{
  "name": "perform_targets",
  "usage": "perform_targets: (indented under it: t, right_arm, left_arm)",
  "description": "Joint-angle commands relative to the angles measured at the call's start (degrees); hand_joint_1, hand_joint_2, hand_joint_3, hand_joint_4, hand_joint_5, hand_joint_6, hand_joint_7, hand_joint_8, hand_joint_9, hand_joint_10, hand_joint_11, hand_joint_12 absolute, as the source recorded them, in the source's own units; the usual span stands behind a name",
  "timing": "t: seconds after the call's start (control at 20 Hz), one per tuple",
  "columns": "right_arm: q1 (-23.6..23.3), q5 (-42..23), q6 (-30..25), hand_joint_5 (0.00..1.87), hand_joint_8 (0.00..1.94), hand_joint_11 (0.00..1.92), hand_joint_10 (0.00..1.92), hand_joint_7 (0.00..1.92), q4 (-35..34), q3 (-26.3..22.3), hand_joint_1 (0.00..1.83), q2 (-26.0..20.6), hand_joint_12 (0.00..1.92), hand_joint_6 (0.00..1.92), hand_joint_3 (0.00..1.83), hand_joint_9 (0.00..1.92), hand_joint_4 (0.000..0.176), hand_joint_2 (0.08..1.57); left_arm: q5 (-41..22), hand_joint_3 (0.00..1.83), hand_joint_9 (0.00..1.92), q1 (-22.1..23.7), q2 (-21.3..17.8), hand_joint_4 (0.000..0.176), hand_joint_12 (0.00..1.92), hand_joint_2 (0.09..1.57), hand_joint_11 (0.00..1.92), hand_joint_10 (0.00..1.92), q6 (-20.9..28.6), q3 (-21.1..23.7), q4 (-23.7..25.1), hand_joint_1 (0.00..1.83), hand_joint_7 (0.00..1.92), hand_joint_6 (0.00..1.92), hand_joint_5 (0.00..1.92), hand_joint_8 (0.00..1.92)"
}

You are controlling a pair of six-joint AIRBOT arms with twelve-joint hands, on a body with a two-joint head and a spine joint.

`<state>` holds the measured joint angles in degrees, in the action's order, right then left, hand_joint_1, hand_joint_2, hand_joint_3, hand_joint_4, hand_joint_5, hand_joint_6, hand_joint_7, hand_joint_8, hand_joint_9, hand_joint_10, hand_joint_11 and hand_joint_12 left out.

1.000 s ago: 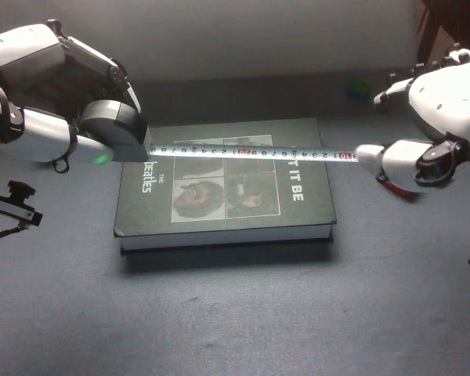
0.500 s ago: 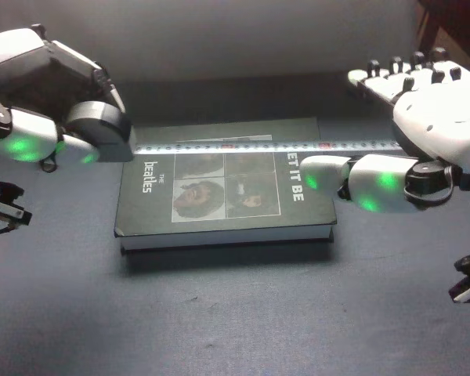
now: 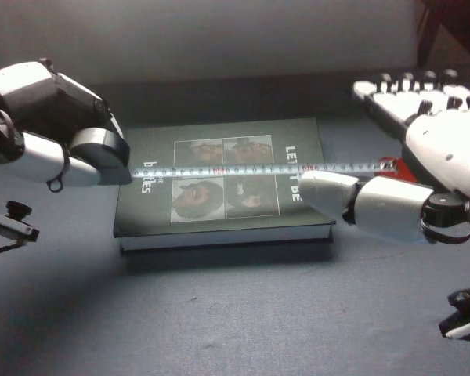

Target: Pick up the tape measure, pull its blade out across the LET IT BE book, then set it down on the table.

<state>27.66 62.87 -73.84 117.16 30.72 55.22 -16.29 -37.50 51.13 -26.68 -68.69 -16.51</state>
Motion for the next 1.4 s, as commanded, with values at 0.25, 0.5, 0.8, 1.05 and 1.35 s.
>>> perform_targets:
  t: [0.25, 0.5, 0.8, 1.05, 1.35]
  right_arm:
    - [1.4, 4.4, -2.6, 0.09, 0.01, 0.00, 0.00, 0.13, 5.4, 0.1, 0.00, 0.8, 0.47, 0.00, 0.00, 0.09, 0.000, 0.99]
    - [2.3, 4.8, -2.5, 0.12, 0.00, 0.00, 0.01, 0.16, 5.9, 0.4, 0.00, 1.0, 0.60, 0.00, 0.00, 0.13, 0.000, 0.99]
    - [2.8, 4.9, -2.5, 0.12, 0.00, 0.00, 0.00, 0.16, 5.9, 0.4, 0.00, 1.0, 0.60, 0.00, 0.01, 0.13, 0.000, 1.00]
    - [3.0, 5.0, -2.3, 0.14, 0.00, 0.00, 0.01, 0.17, 5.9, 0.4, 0.00, 1.0, 0.60, 0.01, 0.01, 0.14, 0.000, 1.00]
    - [3.5, 5.0, -1.6, 0.14, 0.00, 0.00, 0.01, 0.17, 5.9, 0.4, 0.00, 1.1, 0.60, 0.01, 0.01, 0.14, 0.000, 1.01]
  left_arm:
    - [-7.6, 0.00, 1.13, -0.5, 2.5, 0.000, 1.46, 1.06, 0.94, 0.78, 1.3, -4.2, -2.5, 1.49, 1.10, 0.89, 0.95, 0.52]
    - [-7.7, 0.00, 1.12, -2.0, 2.9, 0.000, 1.41, 1.06, 0.93, 0.78, 2.7, -6.2, -2.9, 1.50, 1.09, 0.91, 0.94, 0.59]
    - [-9.2, 0.00, 1.13, -4.4, 3.4, 0.000, 1.42, 1.06, 0.92, 0.78, 5.3, -7.7, -2.9, 1.50, 1.09, 0.91, 0.94, 0.59]
    - [-10.3, 0.00, 1.13, -5.5, 4.0, 0.000, 1.42, 1.06, 0.92, 0.78, 10.6, -10.2, 2.5, 1.50, 1.10, 0.90, 0.94, 0.59]
    - [-11.4, 0.00, 1.13, -6.7, 4.3, 0.000, 1.41, 1.06, 0.92, 0.77, 13.4, -12.2, 5.8, 1.50, 1.10, 0.90, 0.94, 0.59]
